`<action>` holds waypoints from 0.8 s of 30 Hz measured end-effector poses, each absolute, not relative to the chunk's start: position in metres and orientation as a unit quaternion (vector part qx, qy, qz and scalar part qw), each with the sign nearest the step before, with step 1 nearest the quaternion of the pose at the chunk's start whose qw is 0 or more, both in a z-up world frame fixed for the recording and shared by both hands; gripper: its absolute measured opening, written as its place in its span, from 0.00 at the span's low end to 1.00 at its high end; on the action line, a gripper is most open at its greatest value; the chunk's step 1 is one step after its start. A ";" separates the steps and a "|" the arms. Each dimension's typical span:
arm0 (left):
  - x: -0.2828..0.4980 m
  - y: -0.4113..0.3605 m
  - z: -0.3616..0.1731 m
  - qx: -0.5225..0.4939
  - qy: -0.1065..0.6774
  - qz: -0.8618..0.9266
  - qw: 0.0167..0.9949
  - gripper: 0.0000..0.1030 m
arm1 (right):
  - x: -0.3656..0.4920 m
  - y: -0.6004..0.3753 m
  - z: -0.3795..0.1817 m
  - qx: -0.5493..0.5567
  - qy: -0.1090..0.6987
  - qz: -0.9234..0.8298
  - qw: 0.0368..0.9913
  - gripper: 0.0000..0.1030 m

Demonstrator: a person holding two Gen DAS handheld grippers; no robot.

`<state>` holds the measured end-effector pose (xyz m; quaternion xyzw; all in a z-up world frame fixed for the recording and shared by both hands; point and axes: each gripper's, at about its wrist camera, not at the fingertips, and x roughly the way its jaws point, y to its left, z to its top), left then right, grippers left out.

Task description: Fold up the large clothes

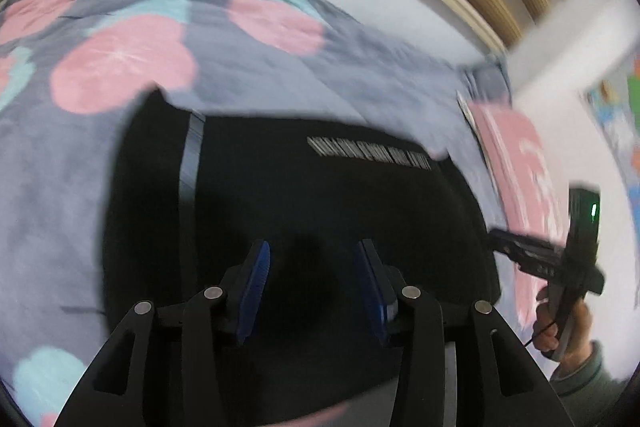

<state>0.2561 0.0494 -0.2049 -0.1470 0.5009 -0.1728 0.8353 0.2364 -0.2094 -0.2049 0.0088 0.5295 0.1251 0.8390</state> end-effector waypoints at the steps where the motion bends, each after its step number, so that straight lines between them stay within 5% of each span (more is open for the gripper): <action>1: 0.252 0.039 -0.209 -0.139 0.506 -0.177 0.832 0.45 | 0.232 -0.200 -0.211 0.006 0.535 0.127 0.835 0.49; 3: 0.244 0.016 -0.227 -0.129 0.522 -0.189 0.822 0.45 | 0.234 -0.192 -0.228 0.007 0.549 0.125 0.826 0.50; 5: 0.238 0.002 -0.248 -0.116 0.530 -0.178 0.821 0.45 | 0.233 -0.182 -0.247 -0.012 0.555 0.116 0.823 0.63; 11: 0.243 -0.001 -0.295 -0.142 0.552 -0.135 0.810 0.44 | 0.232 -0.173 -0.290 -0.033 0.563 0.100 0.820 0.64; 16: 0.246 -0.013 -0.279 -0.108 0.565 -0.119 0.809 0.45 | 0.240 -0.177 -0.269 -0.010 0.579 0.117 0.807 0.64; 20: 0.259 -0.008 -0.236 -0.125 0.526 -0.131 0.831 0.45 | 0.256 -0.172 -0.216 -0.026 0.512 0.133 0.848 0.64; 24: 0.302 -0.008 -0.238 -0.146 0.526 -0.112 0.830 0.45 | 0.311 -0.157 -0.238 -0.026 0.533 0.118 0.838 0.64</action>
